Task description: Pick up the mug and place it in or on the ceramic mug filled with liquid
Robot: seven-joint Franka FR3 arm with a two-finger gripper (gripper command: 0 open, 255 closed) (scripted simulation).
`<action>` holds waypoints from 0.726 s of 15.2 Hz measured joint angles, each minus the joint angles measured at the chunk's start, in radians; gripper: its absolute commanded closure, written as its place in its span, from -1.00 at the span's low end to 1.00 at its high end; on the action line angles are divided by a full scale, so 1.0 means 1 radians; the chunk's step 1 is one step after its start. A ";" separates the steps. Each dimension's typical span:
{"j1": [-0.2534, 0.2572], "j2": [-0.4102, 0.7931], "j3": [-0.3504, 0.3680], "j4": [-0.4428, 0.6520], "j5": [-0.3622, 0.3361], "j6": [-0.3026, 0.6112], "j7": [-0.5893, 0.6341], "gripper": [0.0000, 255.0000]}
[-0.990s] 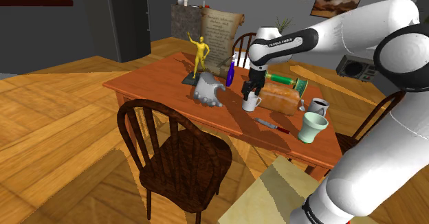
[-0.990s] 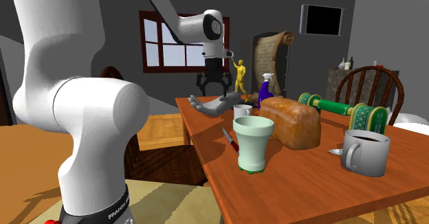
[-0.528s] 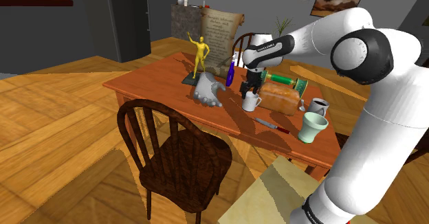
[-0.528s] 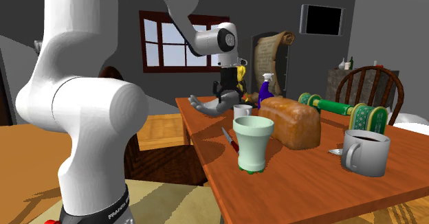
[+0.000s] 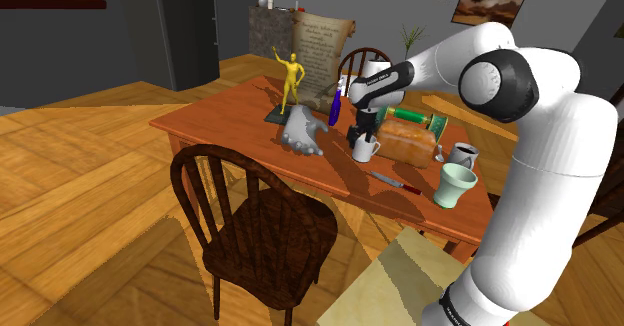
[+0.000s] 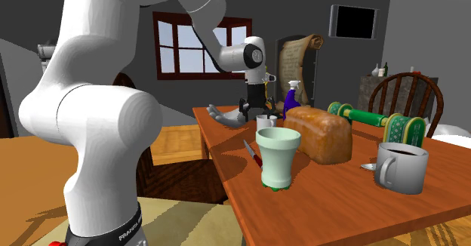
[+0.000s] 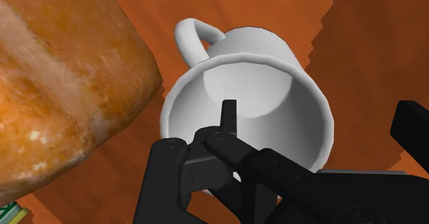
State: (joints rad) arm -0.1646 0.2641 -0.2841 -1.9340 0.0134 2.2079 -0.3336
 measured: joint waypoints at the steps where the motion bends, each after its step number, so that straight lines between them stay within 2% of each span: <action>1: -0.002 0.005 0.000 -0.005 0.002 0.010 -0.002 -1.00; 8: -0.002 0.010 0.001 -0.012 0.003 0.022 -0.003 -1.00; 9: -0.002 0.010 0.001 -0.012 0.003 0.022 -0.003 1.00; 11: -0.002 0.010 0.001 -0.012 0.003 0.022 -0.003 1.00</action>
State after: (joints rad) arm -0.1665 0.2744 -0.2835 -1.9461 0.0169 2.2303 -0.3362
